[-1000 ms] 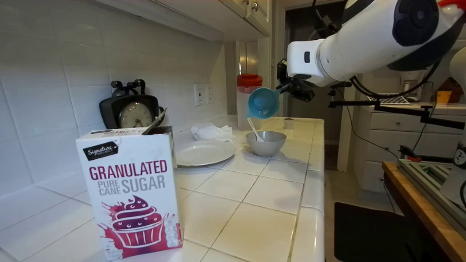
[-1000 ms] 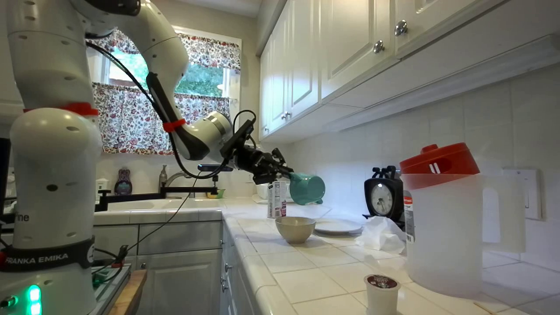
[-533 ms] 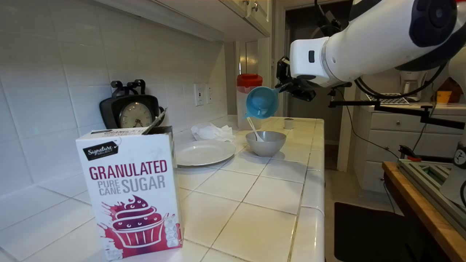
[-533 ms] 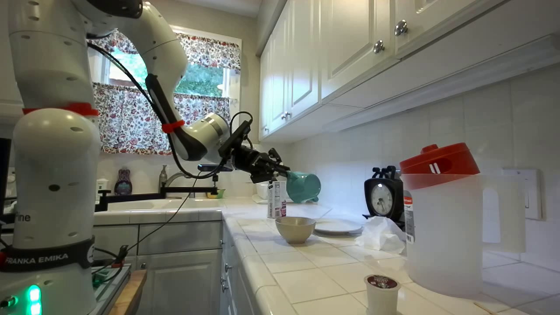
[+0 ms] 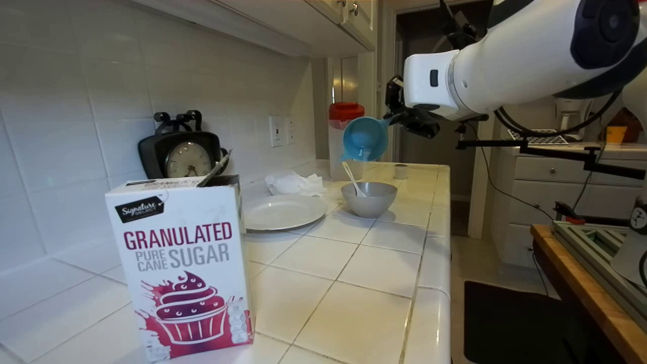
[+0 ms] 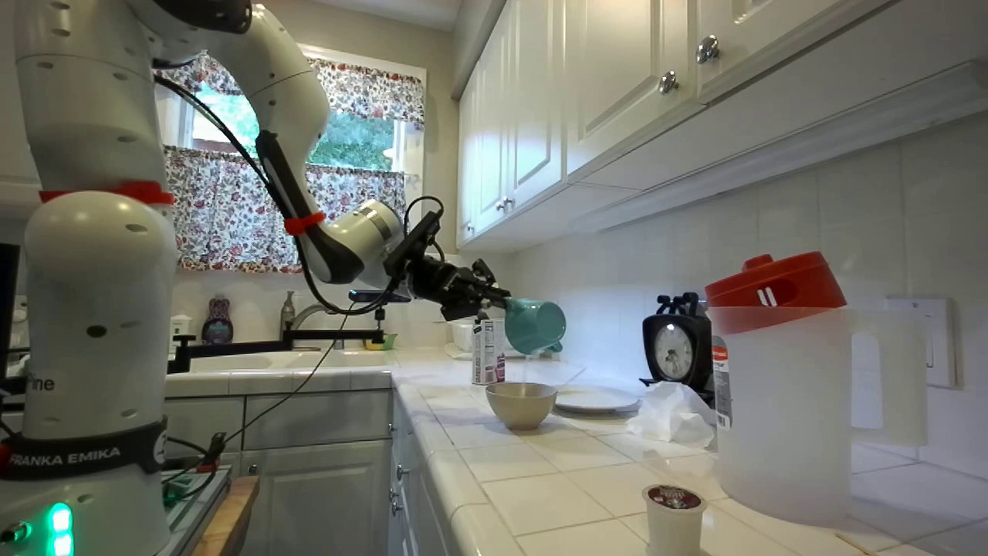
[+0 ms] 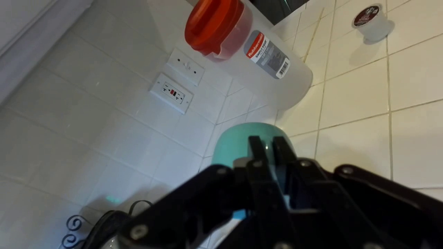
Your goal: Pour the sugar in the blue cup into the bowl
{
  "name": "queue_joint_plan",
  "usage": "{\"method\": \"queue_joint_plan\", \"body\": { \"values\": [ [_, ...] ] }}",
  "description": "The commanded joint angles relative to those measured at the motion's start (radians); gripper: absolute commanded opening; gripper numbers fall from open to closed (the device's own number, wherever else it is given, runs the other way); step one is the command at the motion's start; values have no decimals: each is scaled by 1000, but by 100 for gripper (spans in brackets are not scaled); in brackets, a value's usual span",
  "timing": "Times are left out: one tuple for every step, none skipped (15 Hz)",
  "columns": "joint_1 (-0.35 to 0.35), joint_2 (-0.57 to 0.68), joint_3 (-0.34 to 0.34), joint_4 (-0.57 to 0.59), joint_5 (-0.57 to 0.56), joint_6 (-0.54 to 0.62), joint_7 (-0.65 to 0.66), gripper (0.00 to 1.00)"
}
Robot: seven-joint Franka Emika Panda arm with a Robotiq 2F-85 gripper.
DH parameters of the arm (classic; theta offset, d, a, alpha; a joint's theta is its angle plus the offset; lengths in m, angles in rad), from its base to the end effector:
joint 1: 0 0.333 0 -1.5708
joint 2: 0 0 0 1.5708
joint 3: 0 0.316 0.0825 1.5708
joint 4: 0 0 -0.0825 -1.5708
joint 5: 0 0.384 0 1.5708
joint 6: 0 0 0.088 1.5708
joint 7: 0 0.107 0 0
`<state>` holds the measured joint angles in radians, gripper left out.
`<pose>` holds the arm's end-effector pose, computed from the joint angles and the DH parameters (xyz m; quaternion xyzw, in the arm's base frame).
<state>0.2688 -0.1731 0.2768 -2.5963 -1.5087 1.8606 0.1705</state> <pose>0.3943 0.1471 0.3350 0.6062 0.4873 0.0062 0.6285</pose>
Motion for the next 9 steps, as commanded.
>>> {"method": "queue_joint_plan", "body": {
  "values": [
    [13, 0, 0, -2, 2, -42, -22, 3],
    [14, 0, 0, -4, 1, -49, -24, 3],
    [15, 0, 0, -6, 2, -53, -24, 3],
    [15, -1, 0, -8, 2, -56, -24, 3],
    [15, 0, 0, -10, 0, -61, -23, 3],
    [16, -1, 0, -11, 0, -63, -25, 3],
    [16, -1, 0, -12, 1, -62, -27, 3],
    [16, 0, 0, -13, -1, -63, -27, 3],
    [16, 0, 0, -12, -1, -62, -29, 3]
  ]
}}
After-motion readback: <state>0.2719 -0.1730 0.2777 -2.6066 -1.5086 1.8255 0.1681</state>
